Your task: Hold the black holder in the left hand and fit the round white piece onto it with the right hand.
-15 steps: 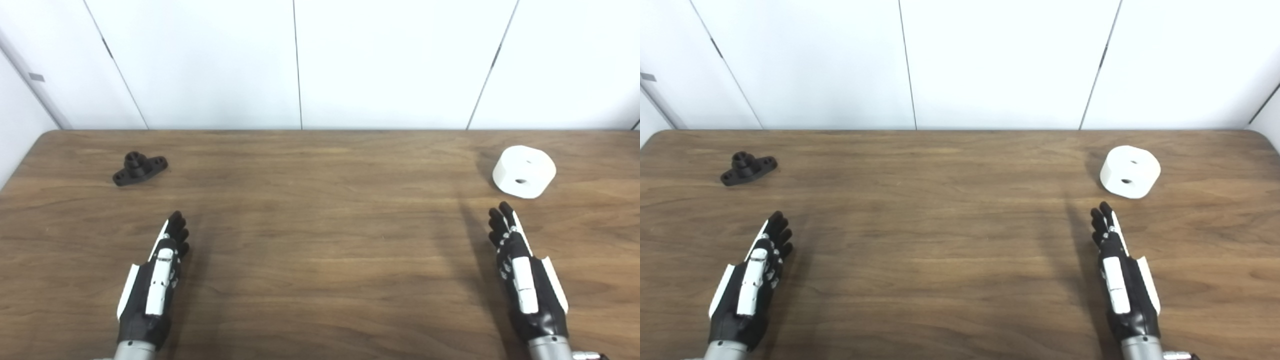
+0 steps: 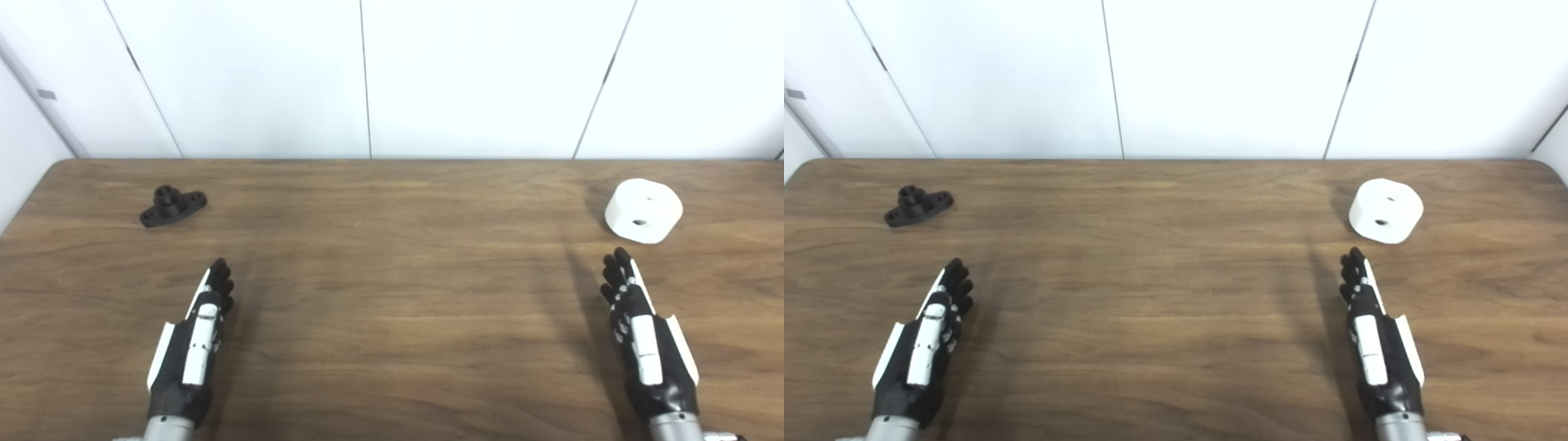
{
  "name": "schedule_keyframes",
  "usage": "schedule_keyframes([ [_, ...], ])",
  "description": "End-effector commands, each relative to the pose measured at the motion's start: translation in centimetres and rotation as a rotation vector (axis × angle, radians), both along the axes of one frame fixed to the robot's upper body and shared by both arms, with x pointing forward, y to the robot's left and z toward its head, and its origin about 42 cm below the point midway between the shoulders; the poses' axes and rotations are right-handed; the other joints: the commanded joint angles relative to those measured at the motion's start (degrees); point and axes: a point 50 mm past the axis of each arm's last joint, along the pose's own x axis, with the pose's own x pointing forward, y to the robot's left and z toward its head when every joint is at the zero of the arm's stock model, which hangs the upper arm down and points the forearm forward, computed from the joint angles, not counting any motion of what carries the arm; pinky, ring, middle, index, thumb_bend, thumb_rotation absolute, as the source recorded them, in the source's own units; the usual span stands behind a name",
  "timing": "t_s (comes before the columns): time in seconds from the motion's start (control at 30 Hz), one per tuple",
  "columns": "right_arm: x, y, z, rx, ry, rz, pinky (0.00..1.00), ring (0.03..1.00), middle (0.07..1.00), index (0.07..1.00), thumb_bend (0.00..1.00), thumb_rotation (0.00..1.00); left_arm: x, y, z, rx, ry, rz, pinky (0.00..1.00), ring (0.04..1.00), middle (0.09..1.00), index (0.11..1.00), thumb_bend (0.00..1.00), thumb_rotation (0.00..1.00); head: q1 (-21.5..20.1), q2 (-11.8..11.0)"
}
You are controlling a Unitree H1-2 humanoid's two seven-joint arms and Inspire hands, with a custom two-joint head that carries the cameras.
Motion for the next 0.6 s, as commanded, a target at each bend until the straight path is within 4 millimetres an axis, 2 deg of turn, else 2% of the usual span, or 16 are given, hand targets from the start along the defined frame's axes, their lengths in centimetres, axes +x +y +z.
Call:
schedule_keyframes([
  [0.0,-1.6,-0.3,-2.2,0.021,0.066,-0.004,1.00,1.000,0.992,1.000,0.55,1.00,-2.0,0.0,-0.6,0.025,0.025,0.005,1.00,0.993,0.992,0.982,0.26,0.94,0.4,-0.2],
  [0.27,-1.4,-0.9,-2.8,0.030,0.081,0.000,1.00,1.000,0.998,1.000,0.55,1.00,-2.0,-0.5,-2.0,0.039,0.022,-0.013,1.00,0.999,0.994,0.971,0.29,0.91,5.5,-3.9],
  [0.57,-1.2,-1.3,-3.3,0.062,0.086,0.021,1.00,1.000,1.000,1.000,0.55,1.00,-1.8,-1.3,-2.8,0.040,0.030,-0.014,1.00,0.990,0.984,0.966,0.30,0.87,9.6,-6.7],
])
